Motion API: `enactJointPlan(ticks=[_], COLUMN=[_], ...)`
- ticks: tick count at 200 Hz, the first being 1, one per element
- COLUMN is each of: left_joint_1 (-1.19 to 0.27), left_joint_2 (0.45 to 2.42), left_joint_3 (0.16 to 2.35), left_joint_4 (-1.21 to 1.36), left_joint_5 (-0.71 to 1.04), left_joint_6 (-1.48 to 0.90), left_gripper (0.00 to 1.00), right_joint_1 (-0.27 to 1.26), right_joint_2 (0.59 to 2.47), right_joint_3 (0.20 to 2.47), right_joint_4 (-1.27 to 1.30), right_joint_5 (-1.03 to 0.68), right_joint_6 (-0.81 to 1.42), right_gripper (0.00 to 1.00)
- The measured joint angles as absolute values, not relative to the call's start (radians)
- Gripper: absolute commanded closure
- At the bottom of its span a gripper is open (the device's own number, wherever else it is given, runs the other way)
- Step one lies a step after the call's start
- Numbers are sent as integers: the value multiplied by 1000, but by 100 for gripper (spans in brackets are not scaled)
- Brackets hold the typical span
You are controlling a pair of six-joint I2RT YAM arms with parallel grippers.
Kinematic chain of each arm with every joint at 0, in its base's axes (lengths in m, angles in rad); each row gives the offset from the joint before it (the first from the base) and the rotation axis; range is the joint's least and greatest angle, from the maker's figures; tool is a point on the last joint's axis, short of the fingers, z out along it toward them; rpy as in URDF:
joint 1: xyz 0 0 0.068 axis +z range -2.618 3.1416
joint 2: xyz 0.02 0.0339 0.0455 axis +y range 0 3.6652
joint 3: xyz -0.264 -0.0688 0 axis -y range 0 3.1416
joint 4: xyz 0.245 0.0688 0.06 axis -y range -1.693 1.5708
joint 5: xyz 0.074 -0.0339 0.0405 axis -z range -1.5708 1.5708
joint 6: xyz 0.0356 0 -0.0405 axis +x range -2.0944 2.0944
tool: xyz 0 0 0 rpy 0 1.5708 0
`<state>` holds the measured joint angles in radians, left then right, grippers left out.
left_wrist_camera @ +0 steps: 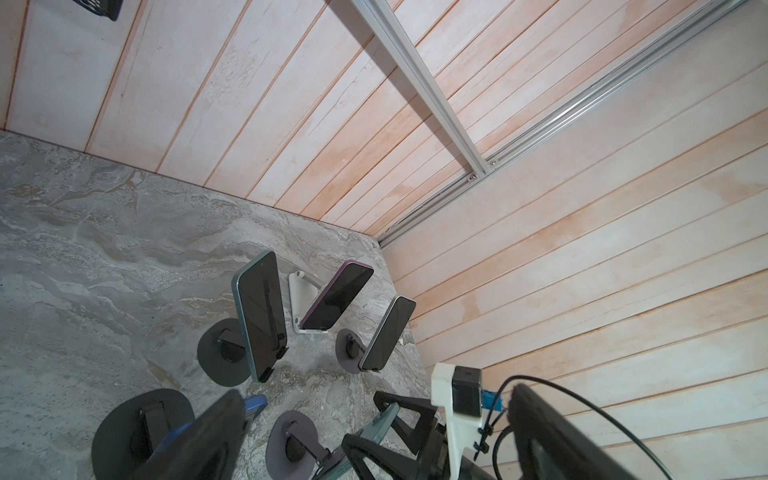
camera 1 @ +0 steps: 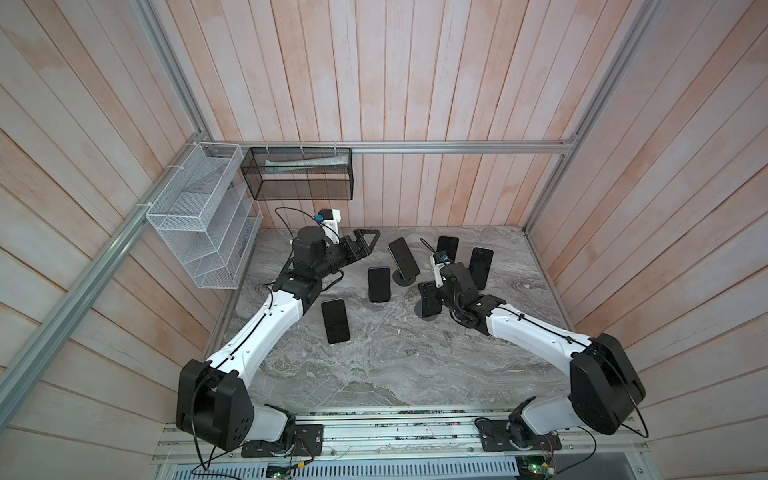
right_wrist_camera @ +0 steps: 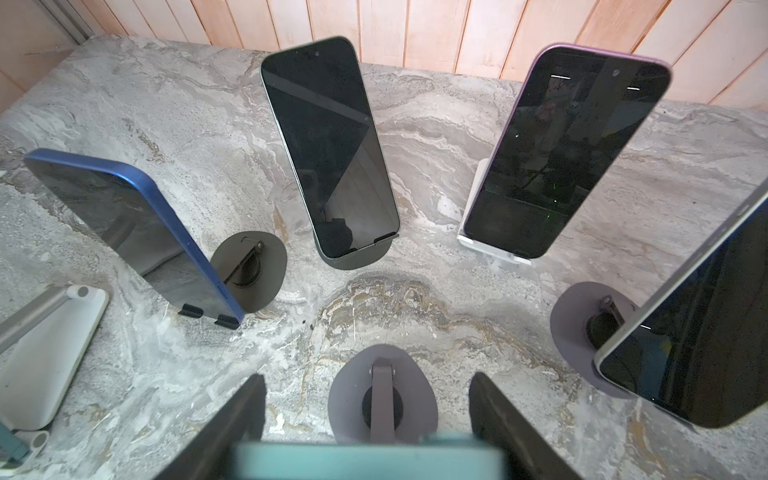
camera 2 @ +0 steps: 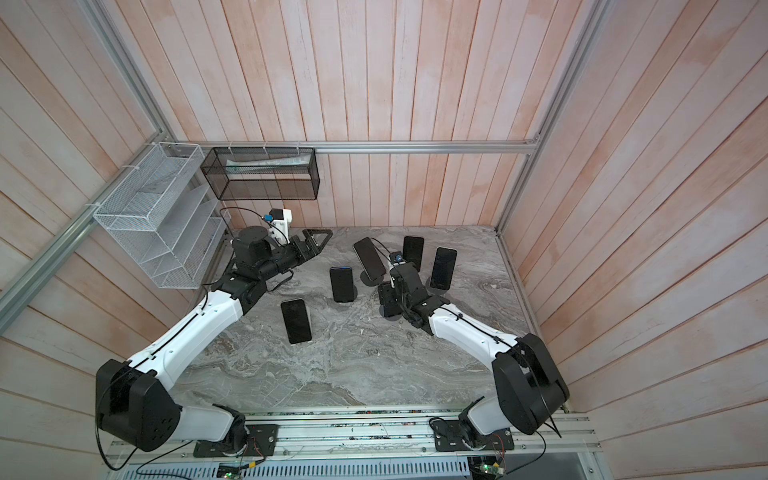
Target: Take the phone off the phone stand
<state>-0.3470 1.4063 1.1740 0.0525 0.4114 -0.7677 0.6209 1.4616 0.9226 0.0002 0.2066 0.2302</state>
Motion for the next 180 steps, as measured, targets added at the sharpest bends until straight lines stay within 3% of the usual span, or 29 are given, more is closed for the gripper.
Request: enactJointPlan(ticks=[117,180], left_joint_1=[-347,-386], left_joint_2=[1406,1406], left_joint_3=[1164,1144], left_joint_4=[69,97], left_joint_5=[415,419], left_joint_6=[-768,-764], left_gripper=[0,0], right_joint_1=[658,667], right_joint_2=[1299,1132], right_joint_3=[896,881], right_joint_4=[-31,-184], right_joint_5=[296,324], right_joint_6=[237,289], right_gripper=[40,40])
